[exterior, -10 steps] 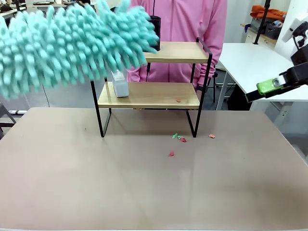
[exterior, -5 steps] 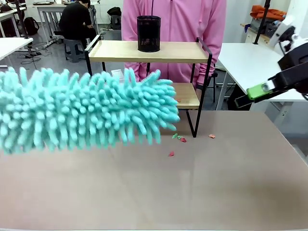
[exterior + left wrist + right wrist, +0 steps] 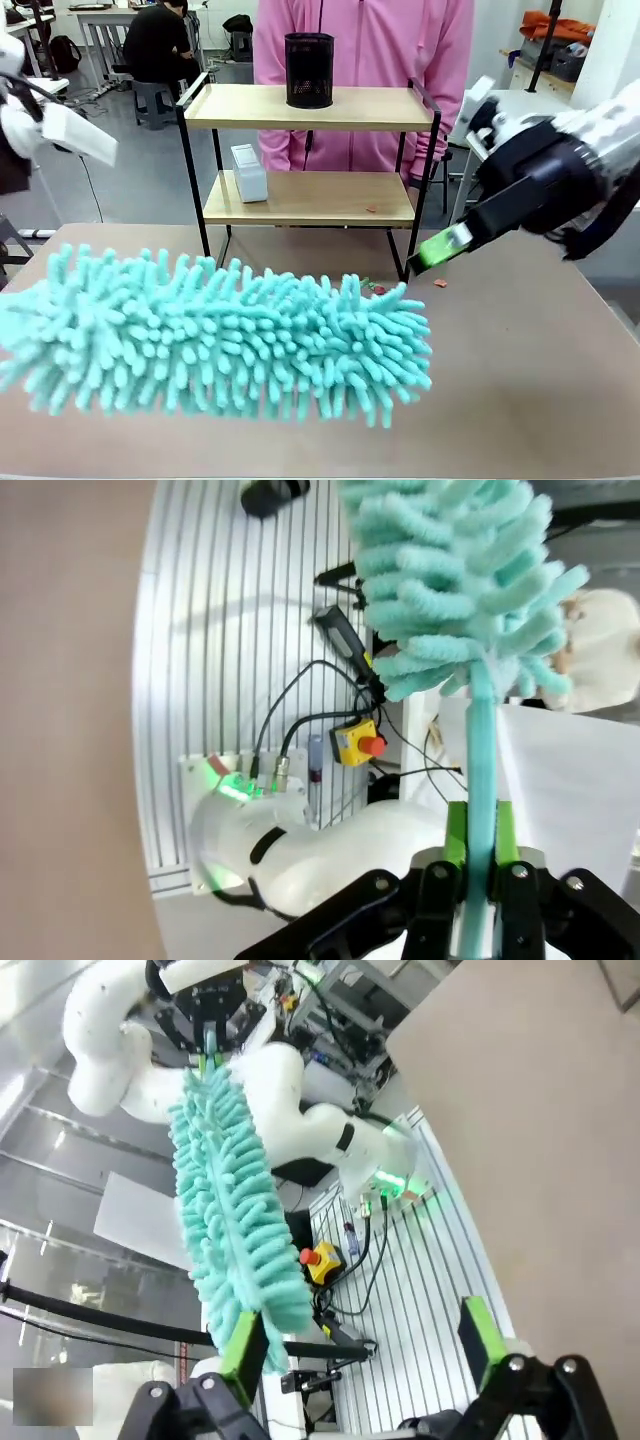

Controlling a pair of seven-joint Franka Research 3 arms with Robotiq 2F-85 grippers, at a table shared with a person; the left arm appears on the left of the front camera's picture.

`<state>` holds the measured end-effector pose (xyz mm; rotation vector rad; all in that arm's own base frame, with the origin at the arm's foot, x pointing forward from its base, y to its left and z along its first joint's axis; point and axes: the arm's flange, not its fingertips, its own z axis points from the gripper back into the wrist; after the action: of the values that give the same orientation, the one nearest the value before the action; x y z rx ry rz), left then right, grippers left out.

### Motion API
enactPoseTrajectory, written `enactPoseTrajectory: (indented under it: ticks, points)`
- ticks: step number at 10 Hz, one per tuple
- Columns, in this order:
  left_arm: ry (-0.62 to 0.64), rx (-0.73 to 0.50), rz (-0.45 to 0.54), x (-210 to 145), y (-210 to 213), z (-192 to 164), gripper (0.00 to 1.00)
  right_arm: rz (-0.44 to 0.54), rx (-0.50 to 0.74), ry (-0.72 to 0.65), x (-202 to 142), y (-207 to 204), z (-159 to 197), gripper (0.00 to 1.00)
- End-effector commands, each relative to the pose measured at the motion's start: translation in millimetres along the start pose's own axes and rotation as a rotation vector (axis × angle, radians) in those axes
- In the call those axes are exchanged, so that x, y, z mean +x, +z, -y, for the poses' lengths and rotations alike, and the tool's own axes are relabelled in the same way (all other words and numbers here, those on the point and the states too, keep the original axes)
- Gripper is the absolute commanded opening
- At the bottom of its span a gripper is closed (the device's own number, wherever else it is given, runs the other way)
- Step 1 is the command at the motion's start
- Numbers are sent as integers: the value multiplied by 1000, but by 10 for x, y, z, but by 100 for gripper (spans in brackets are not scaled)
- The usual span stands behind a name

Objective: Clean the shelf.
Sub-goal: Hand the Duster back to the human.

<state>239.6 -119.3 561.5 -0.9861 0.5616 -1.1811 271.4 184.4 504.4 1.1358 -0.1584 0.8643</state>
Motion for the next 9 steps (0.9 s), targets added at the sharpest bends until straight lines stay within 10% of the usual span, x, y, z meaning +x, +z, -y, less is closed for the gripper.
enactPoseTrajectory:
  ticks: [1, 9]
  points:
    - [-24, -51, 69, -31, -31, -81, 12, -28, -8, -27, 12, -223, -75, 100]
    - [-21, -64, 79, 42, -110, -179, 12, -155, 213, 3, -164, -503, -342, 100]
